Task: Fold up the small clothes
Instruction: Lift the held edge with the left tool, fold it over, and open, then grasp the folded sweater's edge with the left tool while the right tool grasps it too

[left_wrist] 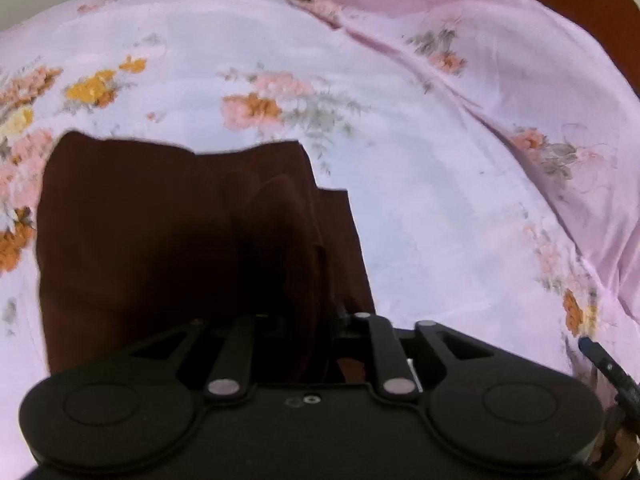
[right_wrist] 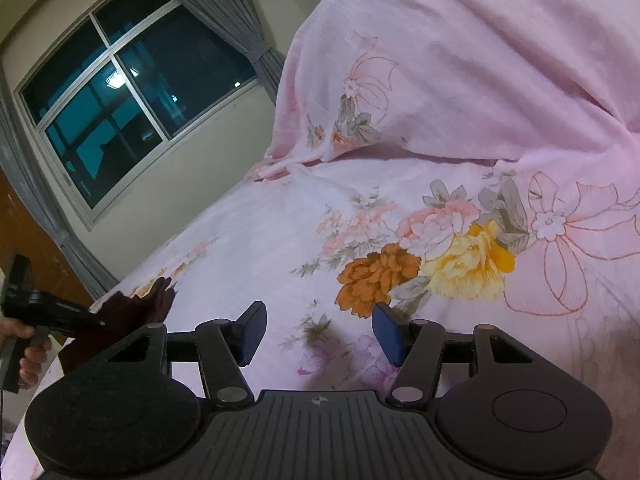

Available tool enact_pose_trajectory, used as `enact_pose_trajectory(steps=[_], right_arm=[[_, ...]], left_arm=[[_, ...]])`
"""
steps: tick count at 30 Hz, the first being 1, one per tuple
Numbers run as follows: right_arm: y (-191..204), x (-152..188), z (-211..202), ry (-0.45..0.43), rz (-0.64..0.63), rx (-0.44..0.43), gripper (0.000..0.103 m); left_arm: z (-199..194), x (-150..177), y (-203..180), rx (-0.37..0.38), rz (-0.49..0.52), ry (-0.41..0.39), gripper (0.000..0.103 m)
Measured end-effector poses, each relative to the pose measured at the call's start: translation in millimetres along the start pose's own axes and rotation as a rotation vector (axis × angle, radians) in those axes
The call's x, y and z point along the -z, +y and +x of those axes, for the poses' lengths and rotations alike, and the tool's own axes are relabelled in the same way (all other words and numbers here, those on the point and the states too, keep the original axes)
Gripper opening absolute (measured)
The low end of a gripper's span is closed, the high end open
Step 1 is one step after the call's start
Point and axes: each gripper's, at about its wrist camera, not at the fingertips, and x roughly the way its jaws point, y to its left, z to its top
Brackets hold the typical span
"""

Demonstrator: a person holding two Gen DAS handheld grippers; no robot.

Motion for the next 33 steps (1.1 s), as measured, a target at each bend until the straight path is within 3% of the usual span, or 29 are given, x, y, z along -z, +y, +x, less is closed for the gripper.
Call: enact_pose_trajectory(steps=[1,4,7,10,14,16,19,23,26,27,28,29,33], right_arm=[[-1,1,-1,-0.002,0.0,-0.004,0.058],[-9,5,1,-0.005,0.032,-0.026,0.058],[-20,4,-2,-0.024,0.097,-0.061,0.058],[-25,3,-6,-0.04,0.125,-0.055,0.058],[-17,2,-6,-0.03,0.091,-0.022,0.058],[-1,-1,-7,-0.006,0.045,-0.015,0.058],[50,2,-4,0.017,-0.04,-0.111,0.058],[130,15,19,0.086,-0.115,-0.208,0.058],[179,26,35,0.12,-0.154,-0.274,0.057],[190,29,38,0.125,-0.157,-0.284,0.051],[200,33,43,0.138,-0.175,-0.289,0.031],[210,36,48,0.154,-0.194,-0.282,0.022],[226,43,66,0.198,-0.216,-0.277,0.022]], left_arm=[[4,0,-3,0.004,-0.01,-0.003,0.03],[6,2,-12,0.092,-0.054,-0.046,0.075],[-4,3,-13,0.233,-0.124,-0.126,0.078],[-30,8,-3,0.239,-0.148,-0.185,0.079],[-84,48,56,0.175,-0.206,-0.265,0.079],[-115,84,95,0.072,-0.245,-0.307,0.079],[-151,157,141,-0.106,-0.232,-0.394,0.079],[-154,218,156,-0.189,-0.206,-0.376,0.076],[-146,227,131,-0.146,-0.11,-0.39,0.076],[-141,226,122,-0.15,-0.067,-0.394,0.076],[-134,222,112,-0.166,-0.027,-0.386,0.075],[-127,216,107,-0.185,-0.014,-0.379,0.075],[-106,205,105,-0.201,-0.006,-0.354,0.075]])
